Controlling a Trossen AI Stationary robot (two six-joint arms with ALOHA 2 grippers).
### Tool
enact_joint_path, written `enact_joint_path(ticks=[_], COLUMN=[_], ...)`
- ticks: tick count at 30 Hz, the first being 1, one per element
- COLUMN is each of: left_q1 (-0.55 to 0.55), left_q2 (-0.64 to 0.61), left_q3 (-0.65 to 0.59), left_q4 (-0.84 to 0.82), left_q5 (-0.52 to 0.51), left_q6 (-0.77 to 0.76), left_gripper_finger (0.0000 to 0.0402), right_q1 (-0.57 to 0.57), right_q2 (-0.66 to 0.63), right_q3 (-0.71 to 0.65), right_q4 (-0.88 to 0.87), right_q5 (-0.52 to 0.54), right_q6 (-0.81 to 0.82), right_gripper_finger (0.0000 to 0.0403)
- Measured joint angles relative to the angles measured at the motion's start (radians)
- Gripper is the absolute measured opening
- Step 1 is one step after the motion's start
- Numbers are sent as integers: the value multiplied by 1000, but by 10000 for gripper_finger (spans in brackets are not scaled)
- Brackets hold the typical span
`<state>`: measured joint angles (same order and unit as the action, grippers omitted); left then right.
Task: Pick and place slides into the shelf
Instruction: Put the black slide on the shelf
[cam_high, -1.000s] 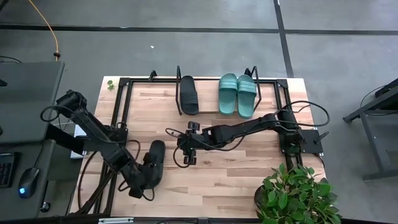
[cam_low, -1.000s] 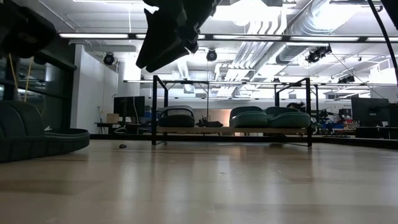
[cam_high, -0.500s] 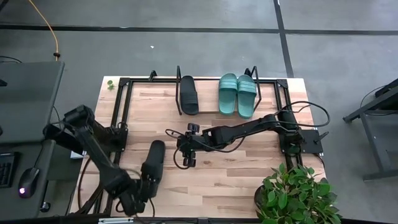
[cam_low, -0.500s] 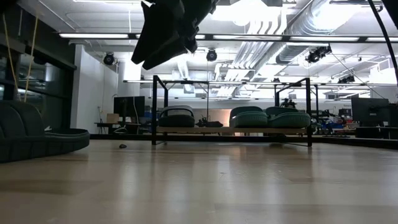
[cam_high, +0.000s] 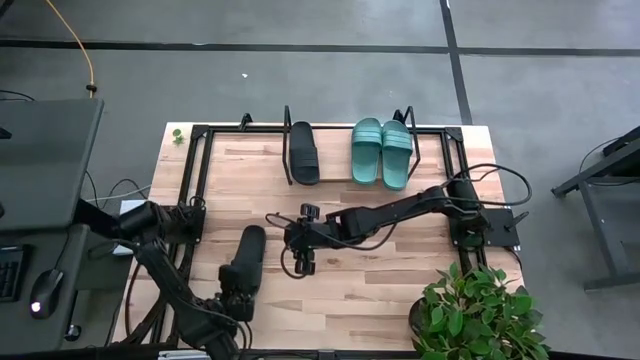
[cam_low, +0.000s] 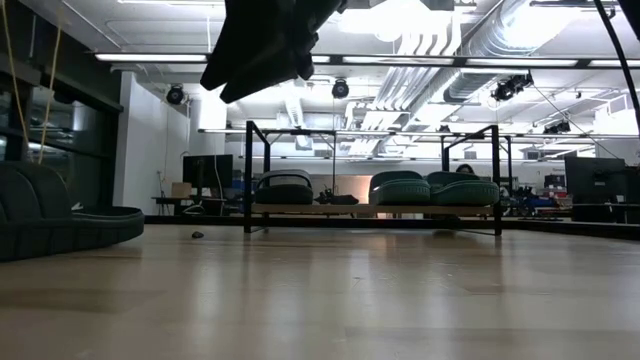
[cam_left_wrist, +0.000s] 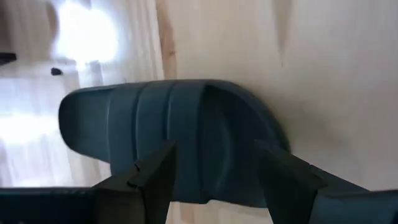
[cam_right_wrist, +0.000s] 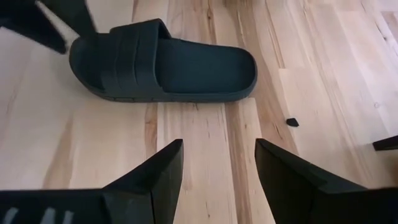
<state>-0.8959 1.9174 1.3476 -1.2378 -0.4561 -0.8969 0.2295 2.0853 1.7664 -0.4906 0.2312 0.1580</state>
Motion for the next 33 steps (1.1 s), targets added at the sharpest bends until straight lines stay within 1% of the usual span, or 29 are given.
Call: enact_joint_path(ticks=[6, 14, 21, 33], left_q1=[-2, 0, 6, 6], left_q2=[23, 57, 63, 63], left_q3=[16, 14, 14, 13], left_q4=[9, -34, -79, -71], left_q5=[7, 7, -31, -65], left_q6=[-25, -46, -53, -46], left_gripper_finger=[197, 197, 197, 197], right_q1=[12, 17, 18, 20], right_q2=[0, 0, 0, 0], right_q3=[0, 0, 0, 0], right_q4=[2, 10, 10, 10], right_q5=[1, 1, 1, 1], right_q6=[0, 4, 10, 17], right_gripper_finger=[191, 191, 191, 191])
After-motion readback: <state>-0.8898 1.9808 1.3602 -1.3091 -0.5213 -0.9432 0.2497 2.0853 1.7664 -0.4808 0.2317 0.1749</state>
